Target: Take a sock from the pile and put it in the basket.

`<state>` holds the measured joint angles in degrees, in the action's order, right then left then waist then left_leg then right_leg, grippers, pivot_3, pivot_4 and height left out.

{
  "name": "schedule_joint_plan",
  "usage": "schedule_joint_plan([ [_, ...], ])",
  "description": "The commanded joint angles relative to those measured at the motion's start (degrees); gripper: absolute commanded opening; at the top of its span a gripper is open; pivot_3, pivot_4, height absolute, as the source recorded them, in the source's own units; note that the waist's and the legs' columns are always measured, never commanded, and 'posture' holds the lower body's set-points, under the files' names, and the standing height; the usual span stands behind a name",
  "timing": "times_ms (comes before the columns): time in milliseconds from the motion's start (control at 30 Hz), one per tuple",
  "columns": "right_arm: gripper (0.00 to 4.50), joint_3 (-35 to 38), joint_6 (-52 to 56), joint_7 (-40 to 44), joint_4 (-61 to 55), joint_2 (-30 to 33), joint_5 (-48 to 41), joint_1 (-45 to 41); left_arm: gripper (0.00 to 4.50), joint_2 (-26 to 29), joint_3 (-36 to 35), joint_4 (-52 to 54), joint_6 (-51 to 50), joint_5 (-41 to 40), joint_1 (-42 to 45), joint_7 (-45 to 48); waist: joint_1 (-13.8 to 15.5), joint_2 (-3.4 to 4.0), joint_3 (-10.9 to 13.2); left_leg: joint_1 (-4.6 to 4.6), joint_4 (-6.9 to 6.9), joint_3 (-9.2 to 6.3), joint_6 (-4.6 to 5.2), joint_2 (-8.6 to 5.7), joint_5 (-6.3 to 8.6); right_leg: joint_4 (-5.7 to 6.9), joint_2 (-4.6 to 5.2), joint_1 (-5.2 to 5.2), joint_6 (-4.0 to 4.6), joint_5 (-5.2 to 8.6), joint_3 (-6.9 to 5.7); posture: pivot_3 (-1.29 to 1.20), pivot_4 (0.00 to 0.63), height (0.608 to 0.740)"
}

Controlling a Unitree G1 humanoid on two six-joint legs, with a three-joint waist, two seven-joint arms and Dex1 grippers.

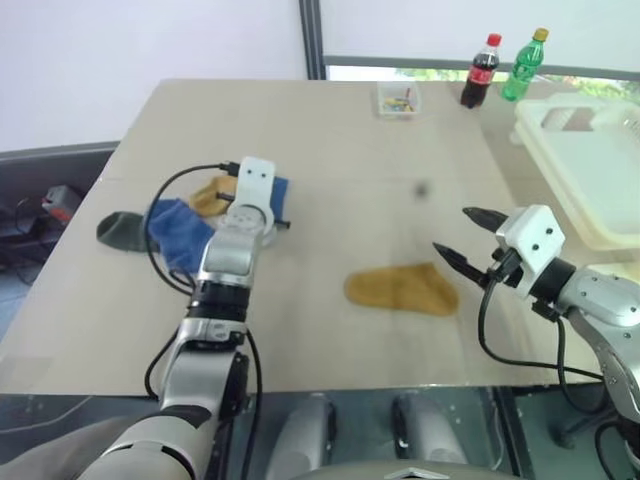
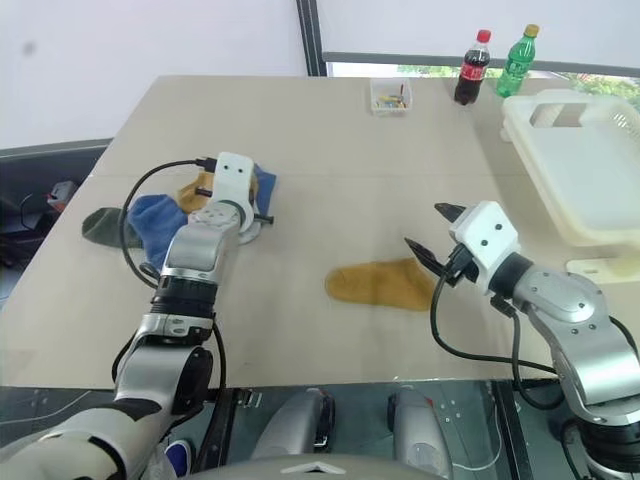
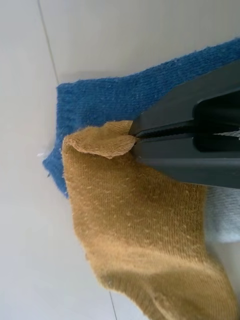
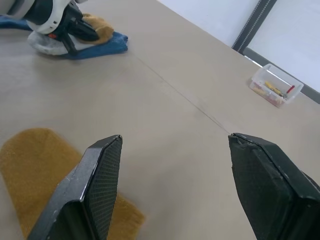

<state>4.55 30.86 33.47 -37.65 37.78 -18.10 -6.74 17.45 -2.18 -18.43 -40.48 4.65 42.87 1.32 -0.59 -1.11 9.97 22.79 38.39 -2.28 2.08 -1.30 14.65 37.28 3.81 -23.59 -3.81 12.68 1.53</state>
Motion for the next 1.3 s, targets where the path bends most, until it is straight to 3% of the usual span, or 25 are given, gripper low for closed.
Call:
schedule_joint_plan([
  [33,3.51,1.7,-1.5,0.5,-1.2,0.7,-0.3,-0.7,0.04,1.0,-0.7,4.0,0.5,1.6,0.7,-1.9,0.2,-0.01,0.0,0.03,0.0,-0.01,0.0,-0.03,0.0,-0.02,0.06,0.0,0.0,0.0,-0.02,0.0,0.15,0.74],
  [200,3.51,1.6,-1.3,0.6,-1.2,0.7,-0.4,-1.0,0.04,-0.1,0.6,6.2,1.0,-0.1,0.4,0.8,0.4,-0.01,0.0,0.07,0.0,-0.04,0.0,-0.05,0.0,-0.06,0.1,0.0,-0.01,0.0,-0.07,0.0,0.15,0.74],
  [600,3.51,2.2,0.9,-0.7,-3.8,1.3,-0.5,-0.2,0.04,-4.8,15.2,10.7,1.4,0.2,-0.2,14.1,0.7,-0.01,0.0,0.09,-0.01,-0.03,0.0,-0.08,0.0,-0.1,0.08,0.0,-0.01,0.0,-0.08,0.0,0.15,0.74],
  [733,3.51,3.8,2.0,-1.6,-5.6,1.3,-0.4,1.5,0.04,-7.1,16.3,7.1,0.4,-0.9,0.8,16.5,0.7,-0.01,0.0,0.09,0.0,-0.05,0.01,-0.07,0.0,-0.1,0.08,0.01,-0.01,0.01,-0.09,0.0,0.15,0.74],
  [1000,3.51,5.2,3.3,-2.7,-8.0,1.4,-0.2,3.9,0.04,-20.2,15.1,0.5,-2.2,-7.5,6.2,21.0,1.5,-0.05,0.0,0.23,0.05,-0.13,0.02,-0.12,0.0,-0.19,0.11,0.02,-0.02,0.01,-0.23,0.0,0.15,0.74],
  [1200,3.51,5.3,2.5,-1.8,-6.5,3.1,0.7,5.5,0.04,-24.3,12.7,-2.9,-1.6,-10.3,8.4,21.3,0.8,-0.03,0.0,0.17,0.01,-0.04,0.03,-0.14,0.01,-0.24,0.03,0.02,-0.03,0.01,-0.15,0.0,0.15,0.74],
  [1267,3.51,5.2,2.3,-1.9,-5.3,3.4,1.3,5.9,1.05,-23.2,11.2,-1.1,-2.8,-11.8,8.1,21.9,0.5,-0.03,0.0,0.15,0.01,-0.04,0.03,-0.08,0.01,-0.22,-0.07,0.02,-0.02,0.02,-0.13,0.0,0.15,0.74],
  [1300,3.51,5.2,1.9,-1.8,-4.0,3.6,1.7,5.8,1.31,-22.0,10.8,-0.1,-3.2,-12.0,7.9,22.5,0.3,-0.03,0.0,0.15,0.01,-0.05,0.02,-0.07,0.01,-0.22,-0.09,0.01,-0.02,0.02,-0.13,0.0,0.15,0.74],
])
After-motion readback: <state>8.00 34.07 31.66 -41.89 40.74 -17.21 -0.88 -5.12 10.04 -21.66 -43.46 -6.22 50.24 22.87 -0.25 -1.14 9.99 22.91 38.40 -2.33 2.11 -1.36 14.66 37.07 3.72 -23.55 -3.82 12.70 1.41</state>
